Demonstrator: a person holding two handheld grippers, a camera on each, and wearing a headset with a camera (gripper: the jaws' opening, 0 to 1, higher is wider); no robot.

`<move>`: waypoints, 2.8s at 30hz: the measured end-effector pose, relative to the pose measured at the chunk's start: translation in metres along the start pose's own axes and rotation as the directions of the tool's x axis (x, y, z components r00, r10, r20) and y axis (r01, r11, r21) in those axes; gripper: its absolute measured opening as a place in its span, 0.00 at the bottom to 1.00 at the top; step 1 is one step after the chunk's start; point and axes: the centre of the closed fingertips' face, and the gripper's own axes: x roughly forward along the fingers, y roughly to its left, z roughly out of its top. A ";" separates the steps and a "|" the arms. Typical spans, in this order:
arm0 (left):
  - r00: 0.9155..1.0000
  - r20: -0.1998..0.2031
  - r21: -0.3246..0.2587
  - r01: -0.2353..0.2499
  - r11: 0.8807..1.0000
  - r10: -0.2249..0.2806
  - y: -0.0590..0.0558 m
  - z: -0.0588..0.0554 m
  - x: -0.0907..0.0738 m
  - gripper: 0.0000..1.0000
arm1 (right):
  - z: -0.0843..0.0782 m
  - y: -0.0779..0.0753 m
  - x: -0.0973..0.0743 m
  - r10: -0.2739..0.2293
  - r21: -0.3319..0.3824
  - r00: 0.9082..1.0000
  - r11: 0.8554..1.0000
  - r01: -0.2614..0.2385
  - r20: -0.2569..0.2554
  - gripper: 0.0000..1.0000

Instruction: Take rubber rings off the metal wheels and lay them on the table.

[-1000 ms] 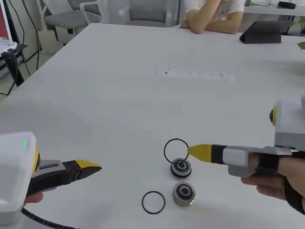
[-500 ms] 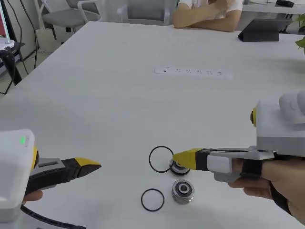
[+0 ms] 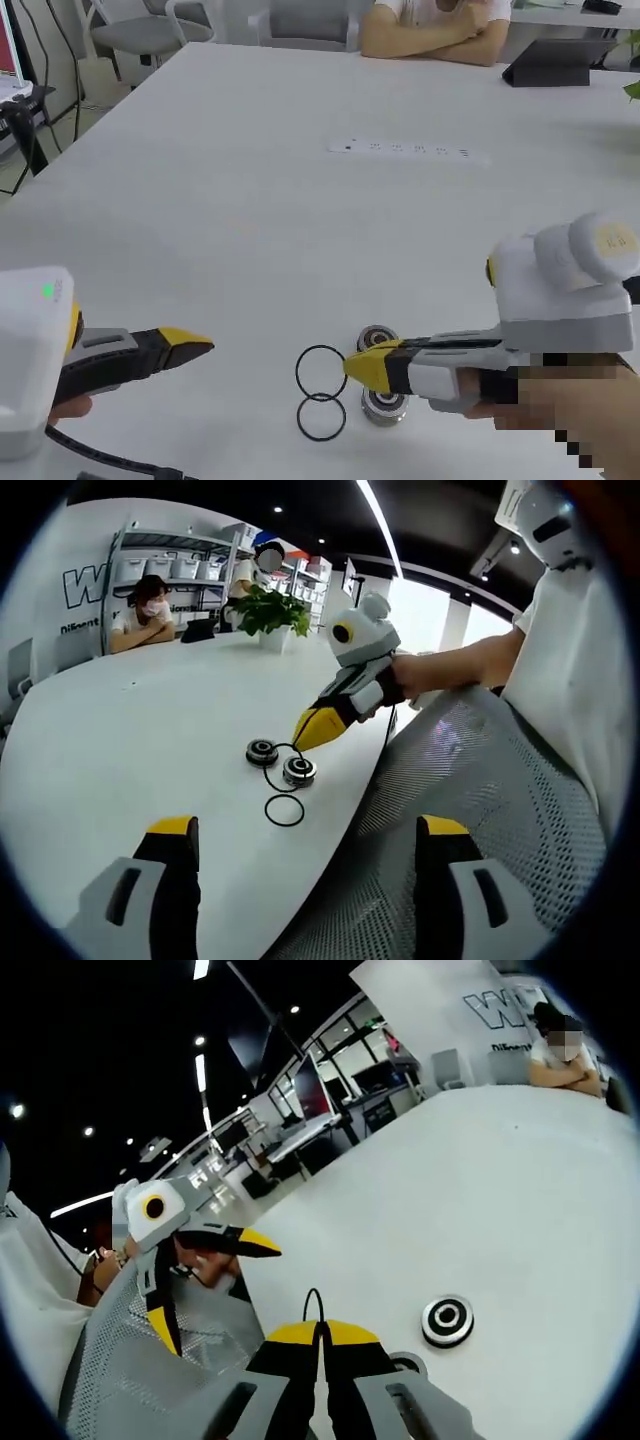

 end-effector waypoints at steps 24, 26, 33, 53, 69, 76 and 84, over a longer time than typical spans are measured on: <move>1.000 0.002 -0.019 -0.005 1.000 0.005 0.001 -0.001 0.000 0.87 | -0.037 -0.005 0.016 -0.024 -0.103 0.990 0.995 0.010 -0.136 0.00; 1.000 0.002 -0.021 -0.005 1.000 0.005 0.001 -0.001 0.000 0.87 | -0.038 -0.007 0.017 -0.033 -0.108 0.990 0.994 0.018 -0.138 0.00; 1.000 0.001 -0.024 -0.004 1.000 0.004 0.001 -0.001 -0.001 0.87 | -0.036 -0.012 0.016 -0.047 -0.106 0.991 0.994 0.034 -0.126 0.00; 1.000 -0.002 -0.032 -0.009 0.999 0.009 0.002 -0.002 -0.001 0.87 | -0.033 -0.018 0.016 -0.078 -0.154 0.991 0.986 0.060 -0.113 0.00; 1.000 -0.011 -0.027 -0.010 1.000 0.010 0.002 -0.003 -0.001 0.87 | -0.029 -0.021 0.015 -0.094 -0.181 0.991 0.981 0.075 -0.097 0.02; 1.000 -0.019 -0.025 -0.009 1.000 0.009 0.001 -0.005 0.000 0.87 | -0.022 -0.026 0.012 -0.111 -0.176 0.991 0.979 0.098 -0.069 0.04; 1.000 -0.017 -0.029 -0.010 1.000 0.010 0.002 -0.005 0.000 0.87 | -0.008 -0.034 0.005 -0.130 -0.153 0.991 0.980 0.126 -0.015 0.05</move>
